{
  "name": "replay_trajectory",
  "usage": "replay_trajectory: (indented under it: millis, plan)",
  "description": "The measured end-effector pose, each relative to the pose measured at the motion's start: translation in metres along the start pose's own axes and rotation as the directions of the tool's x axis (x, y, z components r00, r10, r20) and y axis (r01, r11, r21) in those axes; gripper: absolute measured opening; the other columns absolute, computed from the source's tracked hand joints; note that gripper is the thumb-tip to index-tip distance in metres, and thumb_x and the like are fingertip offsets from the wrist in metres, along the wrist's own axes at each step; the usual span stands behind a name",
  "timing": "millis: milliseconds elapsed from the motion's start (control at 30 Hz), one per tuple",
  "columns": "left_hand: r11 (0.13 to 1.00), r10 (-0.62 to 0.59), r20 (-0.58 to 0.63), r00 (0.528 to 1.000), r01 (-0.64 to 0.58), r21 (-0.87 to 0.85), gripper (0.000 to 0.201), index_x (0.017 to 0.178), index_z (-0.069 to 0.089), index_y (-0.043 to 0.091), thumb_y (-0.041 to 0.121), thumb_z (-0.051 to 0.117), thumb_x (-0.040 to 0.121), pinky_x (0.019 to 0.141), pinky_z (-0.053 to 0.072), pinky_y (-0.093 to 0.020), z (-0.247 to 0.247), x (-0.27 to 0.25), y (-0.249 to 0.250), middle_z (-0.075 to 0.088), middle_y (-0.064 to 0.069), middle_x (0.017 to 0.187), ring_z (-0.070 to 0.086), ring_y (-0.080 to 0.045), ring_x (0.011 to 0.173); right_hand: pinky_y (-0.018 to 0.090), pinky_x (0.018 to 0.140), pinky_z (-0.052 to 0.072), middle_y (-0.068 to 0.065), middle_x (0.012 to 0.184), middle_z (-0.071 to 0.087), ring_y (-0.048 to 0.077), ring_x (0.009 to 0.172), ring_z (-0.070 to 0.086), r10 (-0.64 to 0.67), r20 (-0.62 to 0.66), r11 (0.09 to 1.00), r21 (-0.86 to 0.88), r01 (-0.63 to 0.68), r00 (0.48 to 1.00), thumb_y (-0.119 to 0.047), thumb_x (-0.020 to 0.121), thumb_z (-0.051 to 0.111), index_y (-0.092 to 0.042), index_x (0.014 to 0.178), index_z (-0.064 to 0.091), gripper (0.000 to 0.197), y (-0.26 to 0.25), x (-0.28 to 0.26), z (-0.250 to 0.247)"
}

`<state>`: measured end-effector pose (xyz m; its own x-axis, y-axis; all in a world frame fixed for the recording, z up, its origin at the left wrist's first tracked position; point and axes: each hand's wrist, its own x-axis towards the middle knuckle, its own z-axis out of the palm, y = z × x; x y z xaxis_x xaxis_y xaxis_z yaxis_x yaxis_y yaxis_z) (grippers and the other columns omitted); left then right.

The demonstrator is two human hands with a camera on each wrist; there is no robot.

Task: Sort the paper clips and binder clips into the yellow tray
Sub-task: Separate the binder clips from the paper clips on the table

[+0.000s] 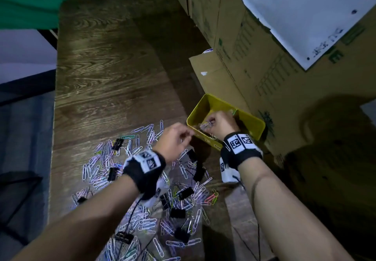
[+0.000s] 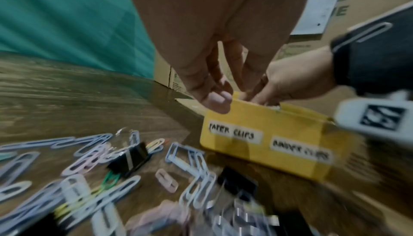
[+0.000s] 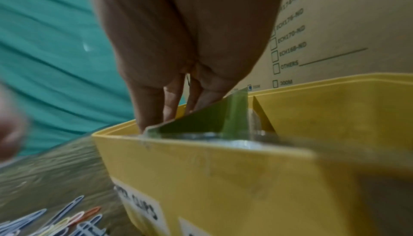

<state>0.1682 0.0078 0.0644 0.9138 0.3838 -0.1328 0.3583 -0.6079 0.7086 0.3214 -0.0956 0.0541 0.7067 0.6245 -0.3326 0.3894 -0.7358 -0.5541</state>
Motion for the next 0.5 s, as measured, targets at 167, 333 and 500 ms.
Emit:
replay_trajectory:
  millis: [167, 333, 500]
  plan:
    - [0.961, -0.052, 0.407, 0.912, -0.066, 0.270, 0.032, 0.115, 0.056, 0.020, 0.039, 0.053, 0.090, 0.089, 0.048, -0.029, 0.026, -0.070, -0.016, 0.049, 0.003, 0.121, 0.054, -0.012, 0.098, 0.022, 0.087, 0.042, 0.004, 0.117, 0.065, 0.018, 0.107, 0.059, -0.102, -0.071, 0.995, 0.004, 0.102, 0.992, -0.022, 0.085, 0.070, -0.016, 0.111, 0.067, 0.027, -0.009, -0.022, 0.000]
    - [0.858, -0.164, 0.463, 0.871, -0.105, 0.502, 0.050, 0.127, 0.041, 0.027, 0.053, 0.051, 0.086, 0.070, 0.055, -0.035, 0.067, -0.098, -0.031, 0.043, -0.001, 0.127, 0.060, -0.019, 0.083, 0.029, 0.080, 0.052, -0.002, 0.100, 0.064, 0.012, 0.085, 0.059, -0.369, -0.102, 0.930, -0.034, 0.367, 0.924, -0.026, 0.086, 0.067, -0.019, 0.097, 0.070, 0.014, -0.004, -0.083, 0.025]
    - [0.856, -0.148, 0.405, 0.902, -0.088, 0.510, 0.043, 0.125, 0.040, 0.020, 0.043, 0.048, 0.090, 0.068, 0.054, -0.038, 0.076, -0.101, -0.040, 0.041, -0.001, 0.120, 0.058, -0.020, 0.078, 0.034, 0.096, 0.048, -0.001, 0.126, 0.051, 0.017, 0.112, 0.053, -0.166, 0.203, 0.963, -0.176, 0.203, 0.965, -0.032, 0.084, 0.068, -0.024, 0.118, 0.061, 0.035, 0.031, -0.110, 0.074]
